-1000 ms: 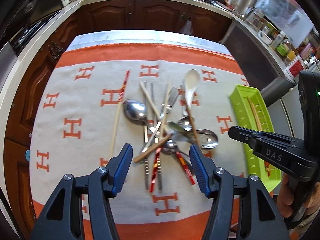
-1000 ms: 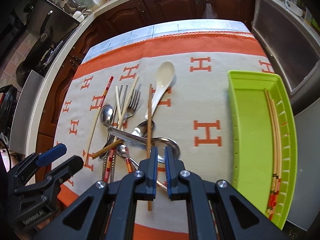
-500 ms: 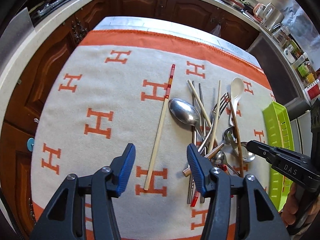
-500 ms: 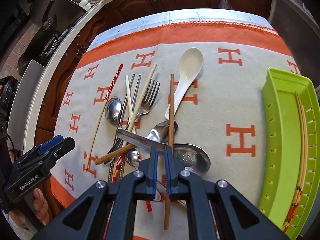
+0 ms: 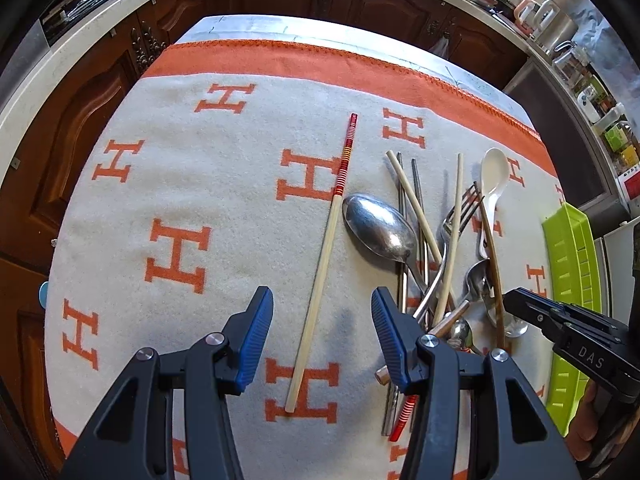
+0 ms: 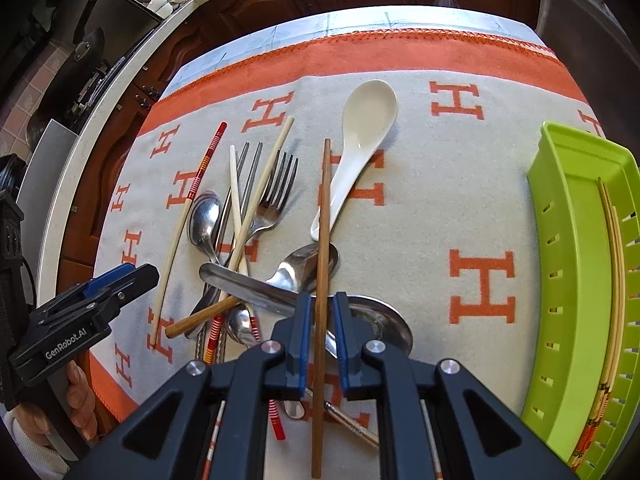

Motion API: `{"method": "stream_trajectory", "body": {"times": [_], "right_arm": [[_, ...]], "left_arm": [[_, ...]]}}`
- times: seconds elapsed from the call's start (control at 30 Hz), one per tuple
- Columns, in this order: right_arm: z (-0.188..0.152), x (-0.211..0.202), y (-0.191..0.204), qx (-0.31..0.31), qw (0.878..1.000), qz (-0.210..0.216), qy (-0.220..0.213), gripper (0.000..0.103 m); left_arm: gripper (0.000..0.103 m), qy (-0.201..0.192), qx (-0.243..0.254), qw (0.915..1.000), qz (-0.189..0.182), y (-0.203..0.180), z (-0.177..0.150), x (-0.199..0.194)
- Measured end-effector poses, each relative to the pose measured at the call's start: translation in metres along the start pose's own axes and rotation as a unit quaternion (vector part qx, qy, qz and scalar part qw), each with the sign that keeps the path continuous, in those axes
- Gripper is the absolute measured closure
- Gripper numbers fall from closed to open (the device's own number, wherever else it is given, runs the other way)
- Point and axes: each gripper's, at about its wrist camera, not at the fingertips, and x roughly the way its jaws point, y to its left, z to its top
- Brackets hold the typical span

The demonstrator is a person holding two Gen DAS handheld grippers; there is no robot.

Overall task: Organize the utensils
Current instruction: 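Grasp a red-striped chopstick with the left tool while the right tool grasps a brown chopstick, then lift the held chopsticks up from the pile with both tools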

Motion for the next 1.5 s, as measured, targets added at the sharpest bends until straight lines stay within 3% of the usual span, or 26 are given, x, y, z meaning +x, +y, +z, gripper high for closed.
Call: {"method": "stream_trajectory", "body": {"times": [0.47, 0.63, 0.73, 0.8, 0.9, 1.2, 1.5], "right_arm": [[0.005, 0.020, 0.010, -0.036, 0.999, -0.018, 0.000, 0.092], [0.005, 0.017, 0.012, -0.040, 0.999, -0.022, -0.010, 0.097], [0.005, 0.013, 0.009, -0.034, 0.999, -0.016, -0.015, 0.097], [0.006, 0.010, 0.008, -0.028, 0.999, -0.012, -0.018, 0.097], [0.005, 0.006, 0.005, -0.015, 1.000, -0.002, -0.017, 0.097], [-0.003, -0.008, 0.003, -0.003, 1.000, 0.014, -0.021, 0.097], [-0.012, -0.027, 0.000, 0.020, 0.999, 0.032, -0.029, 0.097]], "left_arm": [[0.054, 0.012, 0.007, 0.9998, 0.014, -0.003, 0.007, 0.025], [0.054, 0.003, 0.015, 0.9996, 0.022, -0.008, 0.010, 0.030], [0.067, -0.003, 0.018, 0.9993, 0.031, -0.011, 0.013, 0.032], [0.088, -0.006, 0.012, 0.9995, 0.030, -0.009, 0.016, 0.033], [0.095, -0.007, -0.011, 0.9998, 0.014, -0.002, 0.018, 0.033], [0.100, -0.004, -0.048, 0.9987, -0.020, 0.004, 0.012, 0.025], [0.100, -0.027, -0.032, 0.9980, -0.047, -0.012, -0.005, -0.019]]}}
